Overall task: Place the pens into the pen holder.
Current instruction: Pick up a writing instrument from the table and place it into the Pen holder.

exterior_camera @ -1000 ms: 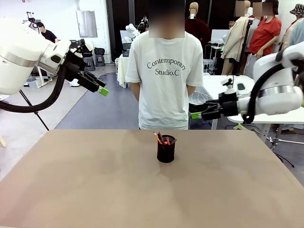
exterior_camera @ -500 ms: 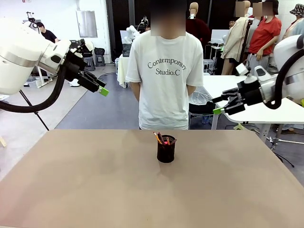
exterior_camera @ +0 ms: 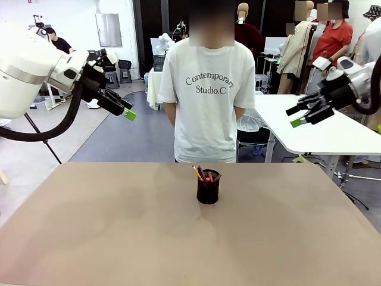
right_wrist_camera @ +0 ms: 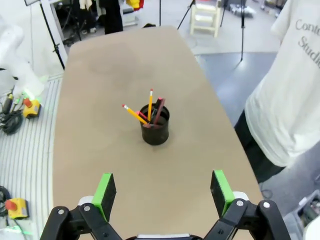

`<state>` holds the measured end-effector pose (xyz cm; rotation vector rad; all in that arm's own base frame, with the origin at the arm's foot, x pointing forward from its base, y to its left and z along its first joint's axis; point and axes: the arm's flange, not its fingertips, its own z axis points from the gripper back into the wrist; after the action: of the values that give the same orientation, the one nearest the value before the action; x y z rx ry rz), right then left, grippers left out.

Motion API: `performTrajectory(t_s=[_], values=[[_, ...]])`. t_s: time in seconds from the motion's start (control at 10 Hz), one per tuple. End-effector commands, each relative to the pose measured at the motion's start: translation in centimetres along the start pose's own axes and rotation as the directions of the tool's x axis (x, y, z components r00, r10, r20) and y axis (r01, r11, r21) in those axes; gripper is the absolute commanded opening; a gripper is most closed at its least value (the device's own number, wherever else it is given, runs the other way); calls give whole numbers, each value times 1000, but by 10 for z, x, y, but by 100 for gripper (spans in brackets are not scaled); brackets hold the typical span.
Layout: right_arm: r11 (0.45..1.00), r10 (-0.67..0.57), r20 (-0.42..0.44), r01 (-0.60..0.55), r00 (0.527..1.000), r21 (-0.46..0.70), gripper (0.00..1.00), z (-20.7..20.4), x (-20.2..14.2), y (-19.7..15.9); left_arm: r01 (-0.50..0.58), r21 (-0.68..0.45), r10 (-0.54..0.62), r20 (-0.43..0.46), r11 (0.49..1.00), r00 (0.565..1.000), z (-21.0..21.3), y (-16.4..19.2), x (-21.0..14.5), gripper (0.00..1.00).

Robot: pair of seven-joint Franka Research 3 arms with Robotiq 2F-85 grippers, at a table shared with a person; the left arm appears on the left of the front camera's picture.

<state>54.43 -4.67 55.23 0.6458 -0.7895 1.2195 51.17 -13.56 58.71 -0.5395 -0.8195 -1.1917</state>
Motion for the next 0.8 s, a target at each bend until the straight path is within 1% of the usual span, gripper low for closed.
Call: performTrajectory(t_s=[0.0,0.2,0.5,0.6,0.7], values=[[998,-58,-55,59,997,15,100,22,20,-1,-2,7,2,-1,1000,1000,2,0,0,100],[995,-101,-61,101,993,3,100,33,31,-3,-2,7,2,-1,1000,1000,2,0,0,100],[996,-93,-21,93,995,6,100,44,38,-6,-2,7,2,-1,1000,1000,2,0,0,100],[996,-86,-22,86,996,1,100,42,37,-9,-2,7,2,-1,1000,1000,2,0,0,100],[997,-74,-35,74,997,-11,100,39,35,-2,-2,7,2,-1,1000,1000,2,0,0,100]])
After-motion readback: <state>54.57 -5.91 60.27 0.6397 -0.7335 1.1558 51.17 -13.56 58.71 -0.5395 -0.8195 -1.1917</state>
